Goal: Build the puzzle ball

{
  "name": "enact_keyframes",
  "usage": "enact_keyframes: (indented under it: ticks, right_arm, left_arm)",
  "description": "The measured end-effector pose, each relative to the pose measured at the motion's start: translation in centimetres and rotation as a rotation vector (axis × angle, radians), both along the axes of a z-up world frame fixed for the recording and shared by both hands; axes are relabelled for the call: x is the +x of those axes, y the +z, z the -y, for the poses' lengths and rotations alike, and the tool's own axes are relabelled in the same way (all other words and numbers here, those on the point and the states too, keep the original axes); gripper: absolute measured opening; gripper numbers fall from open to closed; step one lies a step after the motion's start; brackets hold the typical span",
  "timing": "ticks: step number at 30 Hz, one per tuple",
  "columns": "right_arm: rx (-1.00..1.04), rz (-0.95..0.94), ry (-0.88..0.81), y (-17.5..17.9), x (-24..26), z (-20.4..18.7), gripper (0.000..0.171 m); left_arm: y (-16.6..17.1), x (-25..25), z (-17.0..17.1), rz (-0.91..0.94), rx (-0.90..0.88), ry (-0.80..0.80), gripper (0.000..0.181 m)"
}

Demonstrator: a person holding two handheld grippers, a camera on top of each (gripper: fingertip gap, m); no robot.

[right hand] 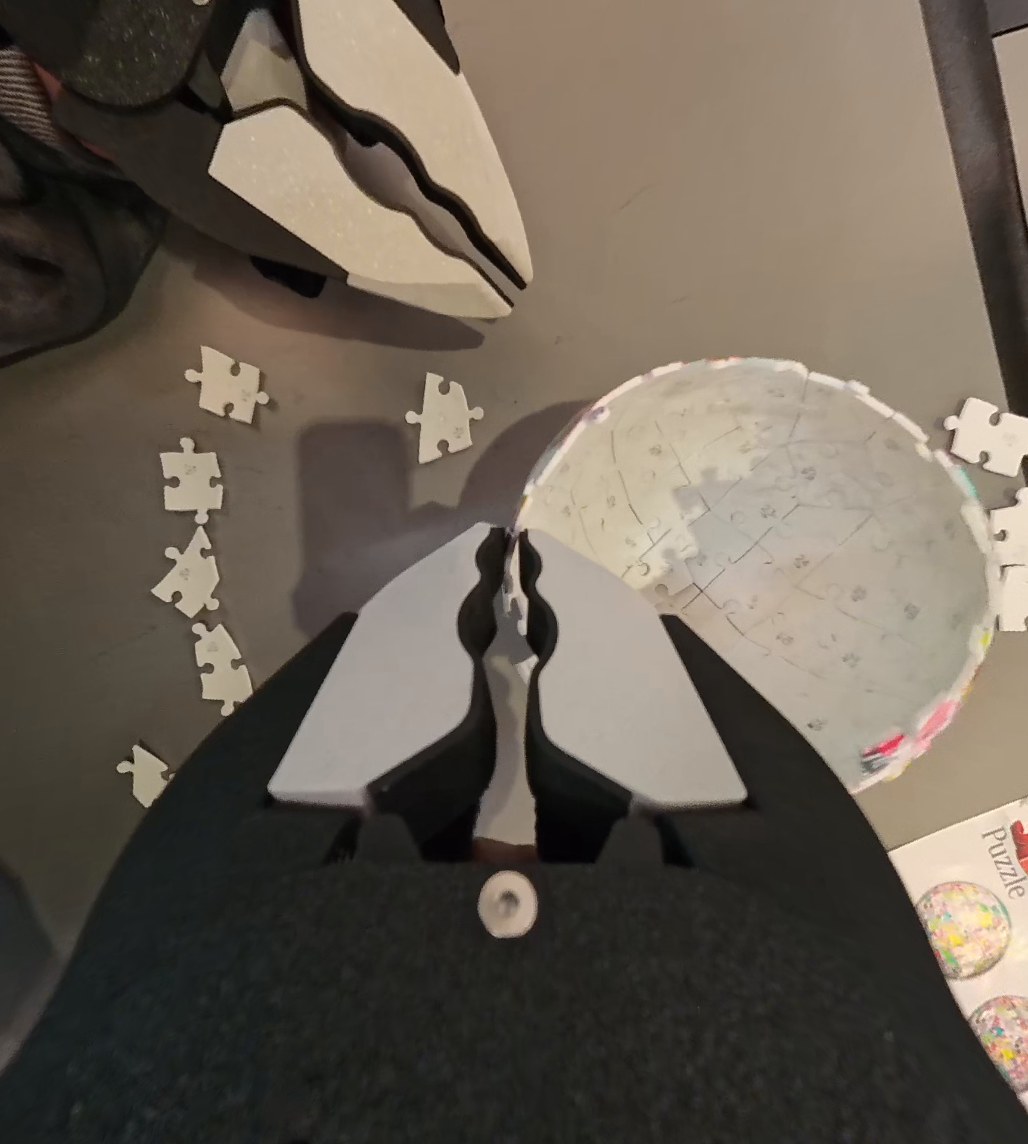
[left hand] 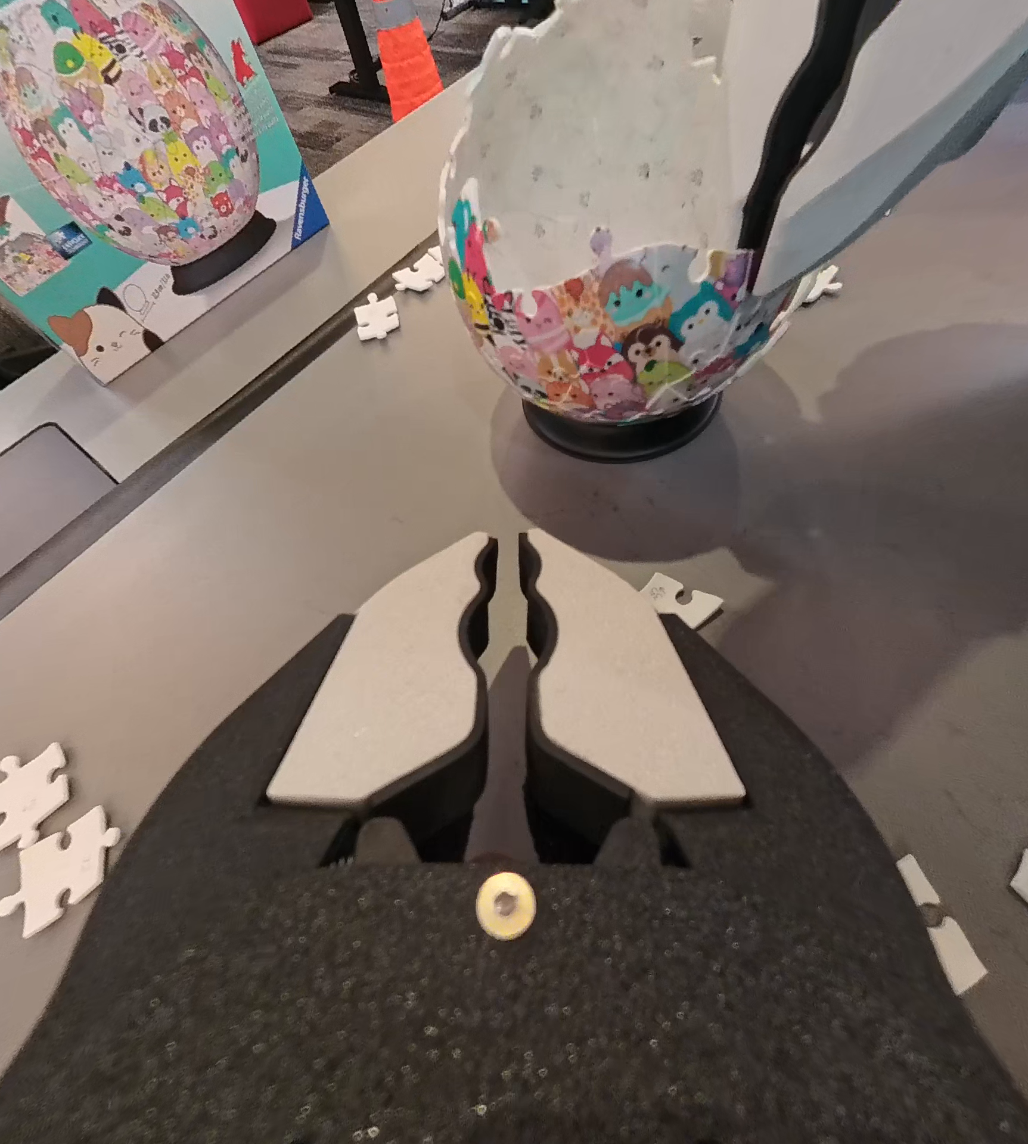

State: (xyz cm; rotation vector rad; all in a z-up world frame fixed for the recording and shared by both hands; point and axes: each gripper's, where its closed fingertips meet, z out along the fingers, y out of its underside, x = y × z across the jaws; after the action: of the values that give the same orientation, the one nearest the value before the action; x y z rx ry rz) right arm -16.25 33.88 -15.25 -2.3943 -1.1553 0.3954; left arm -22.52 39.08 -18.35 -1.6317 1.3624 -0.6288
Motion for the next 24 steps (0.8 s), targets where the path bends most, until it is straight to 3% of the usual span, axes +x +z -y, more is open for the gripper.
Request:
enact_keyframes:
  ticks: [11, 21, 24]
  right_arm:
    - [-0.022, -0.011, -0.009, 0.0, 0.1, -0.1, 0.010]
    - [-0.027, -0.031, -0.002, 0.2, -0.1, -0.3, 0.004]
    - [0.003, -0.045, -0.010, 1.3, -0.2, 0.0, 0.020]
  left_arm:
    - [-0.1, 0.0, 0.0, -0.004, 0.000, -0.002, 0.007]
    - [0.0, 0.0, 0.0, -0.004, 0.004, -0.003, 0.007]
    - [0.1, 0.0, 0.0, 0.007, 0.001, -0.001, 0.007]
